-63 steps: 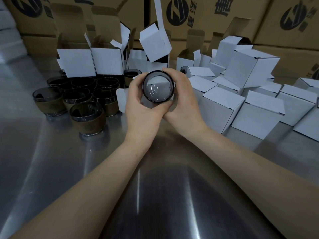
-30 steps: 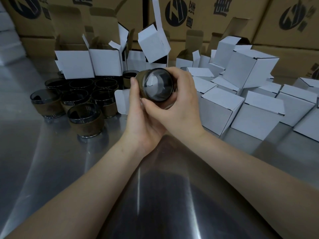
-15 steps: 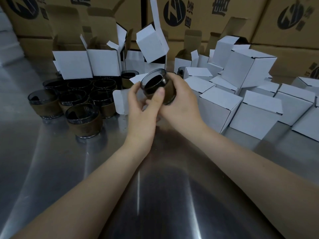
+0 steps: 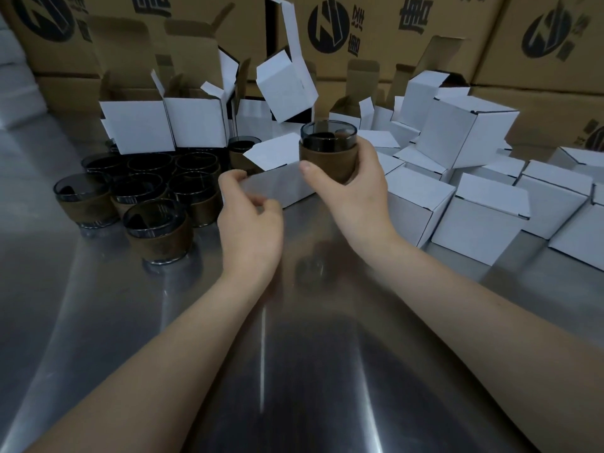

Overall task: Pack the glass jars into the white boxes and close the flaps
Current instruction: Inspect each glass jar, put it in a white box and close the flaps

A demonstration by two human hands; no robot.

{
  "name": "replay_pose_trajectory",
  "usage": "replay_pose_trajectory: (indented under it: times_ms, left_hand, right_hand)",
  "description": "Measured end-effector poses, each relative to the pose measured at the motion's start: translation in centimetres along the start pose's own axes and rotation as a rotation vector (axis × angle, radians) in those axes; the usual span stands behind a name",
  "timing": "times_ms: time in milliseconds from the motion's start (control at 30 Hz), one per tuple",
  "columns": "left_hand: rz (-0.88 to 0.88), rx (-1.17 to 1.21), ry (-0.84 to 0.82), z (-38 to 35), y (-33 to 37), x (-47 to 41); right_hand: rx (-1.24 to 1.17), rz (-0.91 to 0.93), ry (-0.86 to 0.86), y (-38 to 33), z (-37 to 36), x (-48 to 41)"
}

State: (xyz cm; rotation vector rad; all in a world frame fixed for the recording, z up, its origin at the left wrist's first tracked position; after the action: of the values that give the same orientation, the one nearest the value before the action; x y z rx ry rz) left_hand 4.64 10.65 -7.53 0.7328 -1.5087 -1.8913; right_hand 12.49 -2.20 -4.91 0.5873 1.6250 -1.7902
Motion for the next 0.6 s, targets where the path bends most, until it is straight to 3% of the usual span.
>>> replay_pose_trajectory:
  times_ms: [233, 467, 600]
  left_hand:
    - [-0.148, 0.001, 0.097, 0.5, 0.7, 0.7]
    - [-0.428, 0.021, 0.177, 1.3, 2.5, 2.0]
    - [-0.444, -0.024, 0.223, 1.4, 2.6, 2.0]
  right_hand:
    - [-0.189, -0.063, 0.110, -0.2, 0.6, -0.7]
    - [-0.441, -0.157, 0.116, -0.4, 0.6, -1.6]
    - [-0.537, -0.167, 0.123, -0.9, 0.7, -1.9]
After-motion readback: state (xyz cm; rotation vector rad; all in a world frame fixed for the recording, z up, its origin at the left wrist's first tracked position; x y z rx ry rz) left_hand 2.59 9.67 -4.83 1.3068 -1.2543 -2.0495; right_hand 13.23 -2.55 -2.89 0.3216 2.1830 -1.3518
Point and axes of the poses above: each hand's wrist, its own x-axis away from the middle knuckle, its own z-axis out of the back of the hand, y = z × x, the point moved 4 cm from there along -x, towards the middle knuckle, and after that the axes turned 15 degrees about z, right-handed, at the moved point
